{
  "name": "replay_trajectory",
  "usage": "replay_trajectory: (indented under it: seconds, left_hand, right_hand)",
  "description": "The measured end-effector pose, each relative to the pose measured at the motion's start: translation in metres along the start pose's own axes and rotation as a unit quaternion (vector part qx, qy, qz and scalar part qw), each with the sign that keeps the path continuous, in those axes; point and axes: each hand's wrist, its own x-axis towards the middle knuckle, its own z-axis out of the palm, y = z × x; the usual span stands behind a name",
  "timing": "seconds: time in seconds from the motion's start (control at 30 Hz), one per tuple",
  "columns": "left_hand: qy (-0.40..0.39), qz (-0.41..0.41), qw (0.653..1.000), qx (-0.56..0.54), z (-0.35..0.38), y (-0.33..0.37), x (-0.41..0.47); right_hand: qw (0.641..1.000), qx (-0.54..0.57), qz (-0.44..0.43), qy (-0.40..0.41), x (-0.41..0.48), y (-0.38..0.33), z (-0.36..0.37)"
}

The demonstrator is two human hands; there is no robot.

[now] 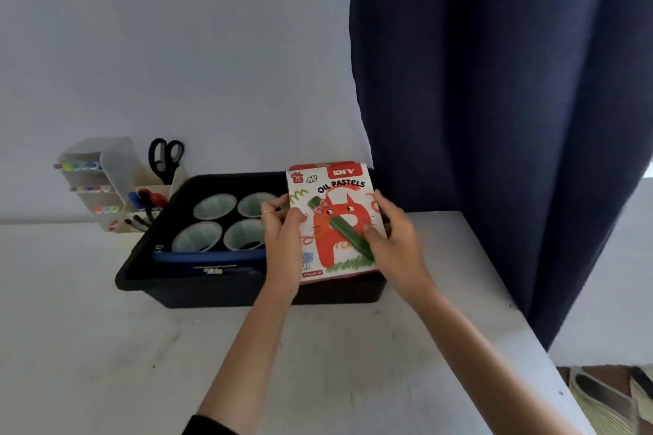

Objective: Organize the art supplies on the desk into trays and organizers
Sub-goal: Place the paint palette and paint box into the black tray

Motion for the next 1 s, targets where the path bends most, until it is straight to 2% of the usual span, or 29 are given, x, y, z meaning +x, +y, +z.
replay_trajectory:
  seconds: [0.13,0.23,0.33,0.5,0.6,0.7,0.77,0.83,0.93,1.0]
  left_hand:
    - [0.006,-0.01,0.997,0.074,-0.004,-0.007,0.041]
    - [-0.034,-0.041,0.993,0.109,-0.009,-0.012,0.064]
    - [-0.083,-0.08,0.983,0.142,-0.013,-0.023,0.073]
    - [-0.115,-0.076,0.973,0.186,-0.014,-0.036,0.079]
    - [-0.093,-0.054,0.961,0.256,-0.016,-0.043,0.08]
    - [-0.049,0.037,0.932,0.356,-0.019,-0.05,0.079]
    - [-0.042,0.09,0.917,0.387,-0.016,-0.05,0.076]
    - [-0.084,0.083,0.92,0.373,-0.016,-0.044,0.07]
    - [-0.205,0.029,0.915,0.347,-0.018,-0.042,0.068]
    - [-0.252,0.006,0.901,0.354,-0.016,-0.044,0.067]
  right_hand:
    - [0.993,-0.112,-0.048,-0.005,0.023,0.005,0.024]
    - [0.981,-0.188,-0.05,-0.006,0.038,0.016,0.038]
    - [0.975,-0.221,-0.023,-0.011,0.044,0.024,0.042]
    - [0.966,-0.257,-0.017,-0.03,0.044,0.032,0.042]
    - [0.955,-0.291,-0.038,-0.044,0.035,0.029,0.039]
    - [0.921,-0.357,-0.051,-0.145,0.026,0.021,0.031]
    - [0.894,-0.401,-0.041,-0.195,0.028,0.018,0.026]
    - [0.878,-0.434,-0.024,-0.2,0.034,0.02,0.026]
    - [0.852,-0.495,-0.039,-0.164,0.038,0.025,0.029]
    - [0.857,-0.496,-0.046,-0.13,0.038,0.028,0.03]
